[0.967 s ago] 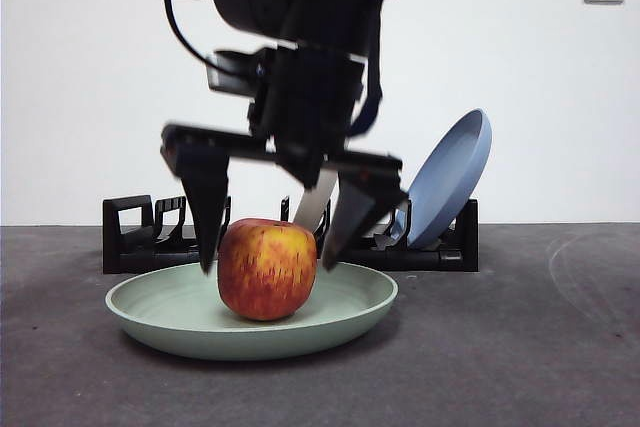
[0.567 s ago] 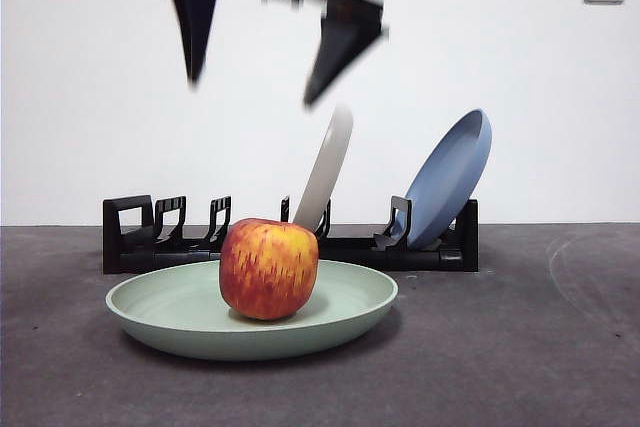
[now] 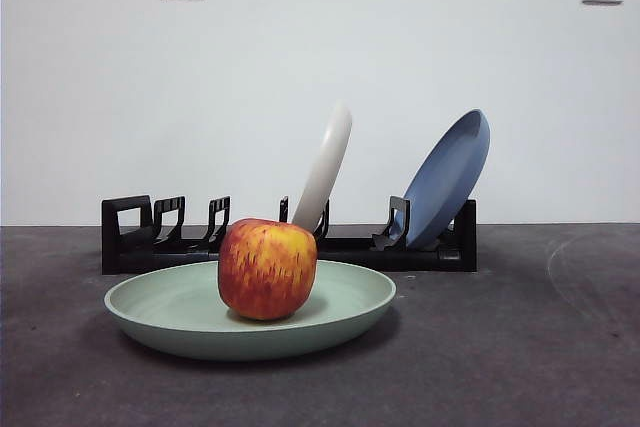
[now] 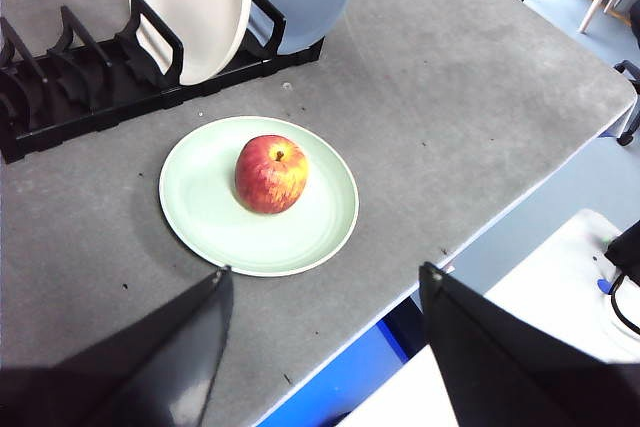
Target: Take the green plate from the plate rack,put the plate on the table,take the apple from the table,put the apple in the plate
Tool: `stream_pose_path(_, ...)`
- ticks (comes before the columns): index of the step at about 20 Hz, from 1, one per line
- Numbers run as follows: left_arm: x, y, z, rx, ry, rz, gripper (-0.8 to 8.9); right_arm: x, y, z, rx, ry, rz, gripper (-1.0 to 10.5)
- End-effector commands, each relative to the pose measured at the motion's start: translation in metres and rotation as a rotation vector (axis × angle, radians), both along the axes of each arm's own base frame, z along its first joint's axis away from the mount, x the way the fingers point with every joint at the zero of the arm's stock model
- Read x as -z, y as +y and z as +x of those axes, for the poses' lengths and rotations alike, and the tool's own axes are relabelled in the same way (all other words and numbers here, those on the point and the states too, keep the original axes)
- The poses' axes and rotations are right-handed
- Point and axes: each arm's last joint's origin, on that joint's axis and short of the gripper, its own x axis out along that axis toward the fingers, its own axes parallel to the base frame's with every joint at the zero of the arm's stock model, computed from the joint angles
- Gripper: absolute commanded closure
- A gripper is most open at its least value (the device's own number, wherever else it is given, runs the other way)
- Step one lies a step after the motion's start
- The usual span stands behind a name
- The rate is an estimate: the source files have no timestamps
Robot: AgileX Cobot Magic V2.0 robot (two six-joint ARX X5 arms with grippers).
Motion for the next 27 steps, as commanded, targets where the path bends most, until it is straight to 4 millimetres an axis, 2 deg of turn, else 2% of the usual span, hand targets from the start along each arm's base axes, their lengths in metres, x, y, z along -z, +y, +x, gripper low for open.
stream_pose_path(1, 0.0, -0.001, 0.001, 0.001, -0.021, -0.005, 5.0, 0.007, -0.016, -0.019, 0.013, -0.012, 0.02, 3.5)
stream_pose_path(3, -0.003, -0.003, 0.002, 0.003, -0.04, -0.031, 5.0, 0.018, -0.033, -0.036, 0.035, -0.008, 0.041, 3.5)
stream_pose_path(7, -0.007, -0.006, 0.004, 0.003, -0.058, -0.065, 5.0, 0.068, -0.064, -0.06, 0.129, 0.044, 0.063, 3.5)
stream_pose_path(10, 0.001, -0.015, 0.009, 0.001, -0.033, -0.031, 5.0, 0.107, -0.076, -0.068, 0.176, 0.1, 0.065, 3.5)
stream_pose_path(12, 0.011, -0.024, 0.015, -0.001, -0.013, -0.004, 4.99, 0.122, -0.078, -0.069, 0.187, 0.113, 0.069, 3.5)
stream_pose_path(15, 0.029, -0.039, 0.023, -0.014, 0.032, 0.029, 5.0, 0.125, -0.078, -0.069, 0.18, 0.118, 0.072, 3.7)
stream_pose_path(16, 0.033, -0.043, 0.026, -0.014, 0.045, 0.051, 5.01, 0.125, -0.077, -0.069, 0.176, 0.116, 0.074, 4.8)
stream_pose_path(17, 0.035, -0.046, 0.028, -0.011, 0.053, 0.071, 5.88, 0.125, -0.077, -0.07, 0.171, 0.12, 0.072, 6.6)
stream_pose_path(18, 0.036, -0.05, 0.029, 0.015, 0.047, 0.098, 8.66, 0.125, -0.078, -0.07, 0.145, 0.12, 0.055, 9.6)
stream_pose_path(20, 0.036, -0.058, 0.033, 0.064, 0.056, 0.104, 8.22, 0.126, -0.078, -0.07, 0.128, 0.122, 0.04, 9.7)
stream_pose_path(27, 0.04, -0.074, 0.042, 0.075, 0.074, 0.147, 8.22, 0.127, -0.078, -0.072, 0.114, 0.149, 0.032, 9.7)
